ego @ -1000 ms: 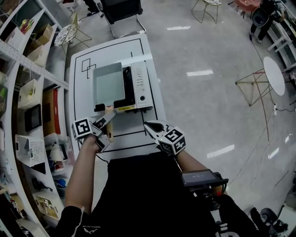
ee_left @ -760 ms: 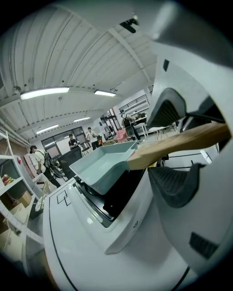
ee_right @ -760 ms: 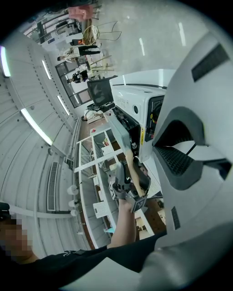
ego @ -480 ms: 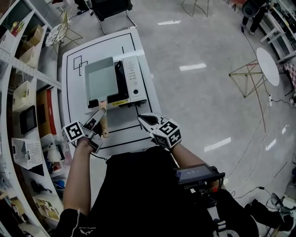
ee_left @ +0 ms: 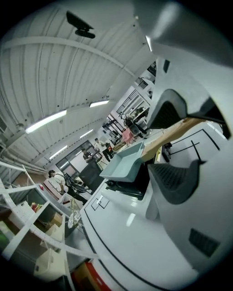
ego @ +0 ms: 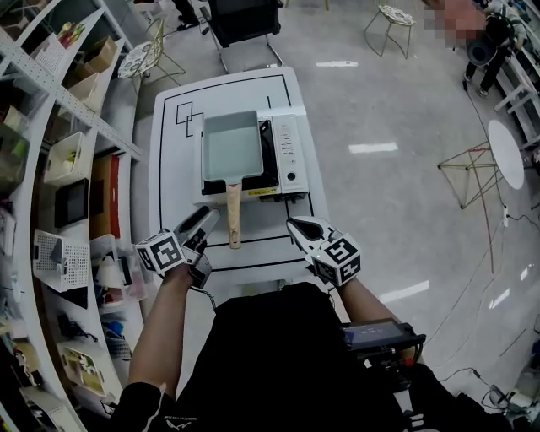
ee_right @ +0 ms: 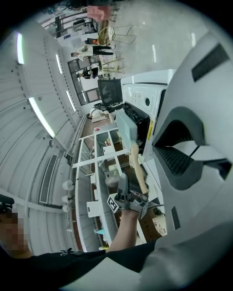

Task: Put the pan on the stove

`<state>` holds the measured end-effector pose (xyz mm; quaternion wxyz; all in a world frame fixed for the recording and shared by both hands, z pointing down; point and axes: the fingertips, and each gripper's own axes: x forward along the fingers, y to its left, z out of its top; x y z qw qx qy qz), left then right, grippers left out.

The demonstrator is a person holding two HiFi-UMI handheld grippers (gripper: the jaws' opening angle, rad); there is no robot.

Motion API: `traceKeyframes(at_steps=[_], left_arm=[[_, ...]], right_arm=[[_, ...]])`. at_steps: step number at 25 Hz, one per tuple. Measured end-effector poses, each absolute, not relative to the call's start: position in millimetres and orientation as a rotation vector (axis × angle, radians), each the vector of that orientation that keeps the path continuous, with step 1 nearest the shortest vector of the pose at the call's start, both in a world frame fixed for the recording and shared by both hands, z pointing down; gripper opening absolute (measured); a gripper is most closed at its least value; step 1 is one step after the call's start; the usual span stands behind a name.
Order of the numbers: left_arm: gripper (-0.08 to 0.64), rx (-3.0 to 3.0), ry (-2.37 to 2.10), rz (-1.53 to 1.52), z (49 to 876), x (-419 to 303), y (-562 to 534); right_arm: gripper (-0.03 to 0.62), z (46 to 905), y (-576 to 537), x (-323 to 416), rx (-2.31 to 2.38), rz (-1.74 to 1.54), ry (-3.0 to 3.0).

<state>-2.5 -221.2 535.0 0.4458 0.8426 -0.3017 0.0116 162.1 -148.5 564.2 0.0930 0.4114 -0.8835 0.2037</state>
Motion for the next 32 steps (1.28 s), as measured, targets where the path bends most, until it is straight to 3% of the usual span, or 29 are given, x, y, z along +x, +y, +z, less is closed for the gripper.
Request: traceKeyframes(at_steps=[12, 32], left_arm=[[0.018, 2.358, -0.94, 0.17, 528, -50, -184], [0.009, 2.414, -0.923, 0.224, 546, -61, -136]], right_arm=[[0.026, 535, -131, 137, 1.283, 0.508, -2.663], [0.026, 530, -92, 125, 1.391, 0.502, -2.628]])
